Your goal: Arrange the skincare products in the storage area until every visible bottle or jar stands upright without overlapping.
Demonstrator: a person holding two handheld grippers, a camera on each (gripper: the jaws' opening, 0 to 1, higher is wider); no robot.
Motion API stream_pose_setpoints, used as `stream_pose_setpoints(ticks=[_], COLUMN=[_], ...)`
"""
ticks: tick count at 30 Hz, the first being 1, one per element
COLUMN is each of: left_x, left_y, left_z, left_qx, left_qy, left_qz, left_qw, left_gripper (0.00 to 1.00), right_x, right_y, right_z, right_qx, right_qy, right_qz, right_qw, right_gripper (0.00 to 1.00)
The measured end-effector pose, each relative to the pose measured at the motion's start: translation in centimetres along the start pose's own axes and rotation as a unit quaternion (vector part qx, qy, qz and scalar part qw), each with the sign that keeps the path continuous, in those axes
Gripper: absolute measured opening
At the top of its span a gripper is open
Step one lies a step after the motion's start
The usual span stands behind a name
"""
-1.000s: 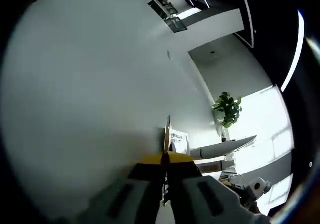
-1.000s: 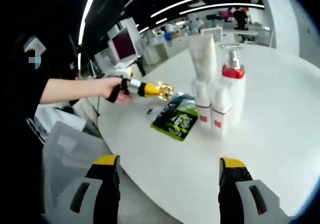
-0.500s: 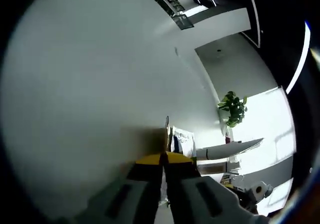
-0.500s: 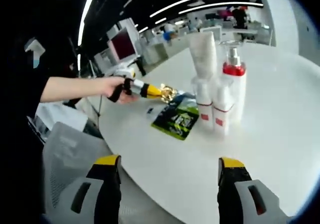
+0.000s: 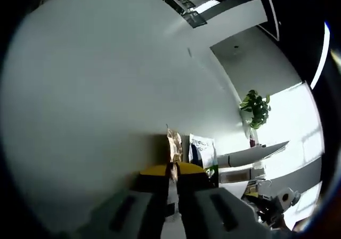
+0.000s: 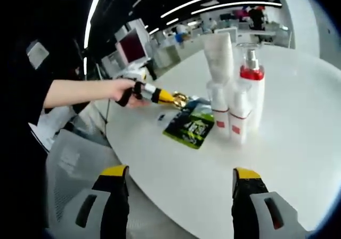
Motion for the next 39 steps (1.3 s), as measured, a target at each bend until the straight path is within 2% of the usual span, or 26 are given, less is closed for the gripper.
stream_pose_setpoints(ticks=[13,17,32,36,38,39], left_x=[0.9,1.0,0.6,-0.2,-0.2,-0.1], left_y=[0.0,-0.1,-0.6,-1.0,-1.5,-1.6], left_z=[-0.2,-0.4,-0.4,-0.3,-0.3,-0.3], left_qx=[-0.014,-0.019,-0.023,-0.018,-0.014,-0.018], left_qy=[-0.03,-0.05,-0.074,-0.118,-0.157,-0.185], left_qz=[0.047,0.073,0.105,0.136,0.2,0.255], left_qw=[0.9983,0.9959,0.9914,0.9834,0.9671,0.949], left_gripper=[0.14,0.17,0.24,0.23,0.22,0.25], right_x=[0.0,-0.1,-0.2,-0.2,-0.2,-0.2], right_y=[0.0,0.0,0.0,0.1,0.1,0.1], right_z=[0.0,0.0,0.0,0.1,0.1,0.1], right_qx=[0.0,-0.001,-0.002,-0.004,-0.005,-0.006], right_qy=[-0.002,-0.003,-0.006,-0.005,-0.006,-0.006], right_qz=[0.003,0.002,0.001,0.0,0.0,-0.001], right_qw=[1.0,1.0,1.0,1.0,1.0,1.0], right_gripper=[0.82,0.82,0.82,0.82,0.82,0.82])
Point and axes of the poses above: the point that each gripper's makers call its tool centre point, and the gripper's own axes: z roughly forward along the fingers, x roughly to its right, y roughly out of its underside, the point moved 5 cm from there along -z, roughly backward along the fingers, and after that the axes turned 11 degrees about -x, right-handed, at the moved point
